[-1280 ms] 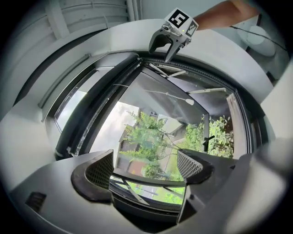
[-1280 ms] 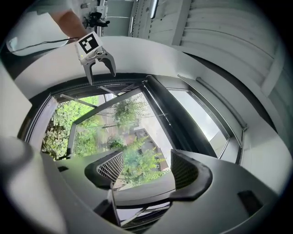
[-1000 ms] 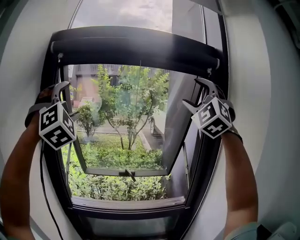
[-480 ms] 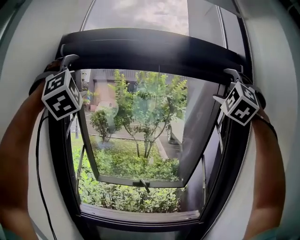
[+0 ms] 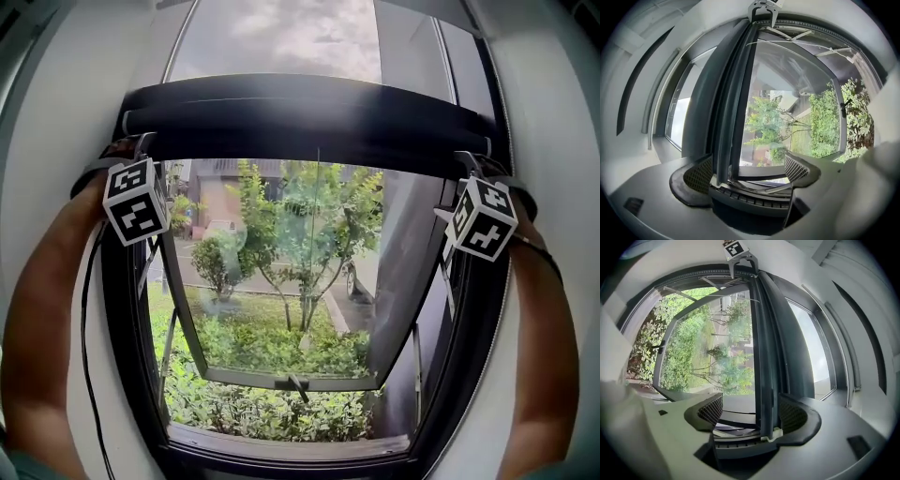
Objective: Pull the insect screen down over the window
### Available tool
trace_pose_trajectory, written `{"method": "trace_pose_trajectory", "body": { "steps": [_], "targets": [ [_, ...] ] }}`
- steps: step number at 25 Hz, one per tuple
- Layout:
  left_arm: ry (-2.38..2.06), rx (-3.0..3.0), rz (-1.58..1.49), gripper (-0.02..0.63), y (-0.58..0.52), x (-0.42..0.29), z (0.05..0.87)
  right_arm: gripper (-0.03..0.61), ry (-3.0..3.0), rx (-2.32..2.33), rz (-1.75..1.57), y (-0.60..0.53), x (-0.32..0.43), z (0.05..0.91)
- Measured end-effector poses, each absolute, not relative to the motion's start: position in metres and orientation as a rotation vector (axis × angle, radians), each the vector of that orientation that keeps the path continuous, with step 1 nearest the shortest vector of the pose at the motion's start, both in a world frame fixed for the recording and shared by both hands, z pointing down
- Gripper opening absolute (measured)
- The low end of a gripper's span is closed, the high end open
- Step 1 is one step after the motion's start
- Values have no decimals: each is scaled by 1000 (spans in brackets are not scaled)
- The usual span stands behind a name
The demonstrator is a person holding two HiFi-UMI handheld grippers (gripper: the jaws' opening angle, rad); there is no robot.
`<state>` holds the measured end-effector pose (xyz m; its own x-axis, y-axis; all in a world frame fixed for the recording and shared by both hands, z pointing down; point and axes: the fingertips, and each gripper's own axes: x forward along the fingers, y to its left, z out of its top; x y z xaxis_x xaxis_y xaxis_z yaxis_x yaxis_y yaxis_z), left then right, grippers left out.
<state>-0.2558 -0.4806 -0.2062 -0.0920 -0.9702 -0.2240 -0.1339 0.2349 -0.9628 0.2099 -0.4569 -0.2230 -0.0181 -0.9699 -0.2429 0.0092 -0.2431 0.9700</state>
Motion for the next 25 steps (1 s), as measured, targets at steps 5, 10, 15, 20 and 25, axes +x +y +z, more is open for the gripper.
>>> {"method": "trace_pose_trajectory", "body": {
  "steps": [5, 10, 15, 20, 25],
  "targets": [
    [1479, -1078, -1048, 466, -491, -258, -208, 350, -1076, 1353, -1405, -462, 213, -225],
    [1470, -1072, -1041, 466, -496, -249, -215, 350, -1073, 1356, -1398, -466, 217, -227],
    [1482, -1060, -1086, 467, -507, -249, -216, 350, -1068, 1347, -1385, -473, 218, -226],
    [1475, -1002, -1129, 466, -509, -256, -219, 350, -1047, 1338, -1377, -473, 217, -230],
    [1452, -929, -1179, 466, -507, -259, -219, 350, -1057, 1341, -1355, -472, 218, -229]
  ]
}}
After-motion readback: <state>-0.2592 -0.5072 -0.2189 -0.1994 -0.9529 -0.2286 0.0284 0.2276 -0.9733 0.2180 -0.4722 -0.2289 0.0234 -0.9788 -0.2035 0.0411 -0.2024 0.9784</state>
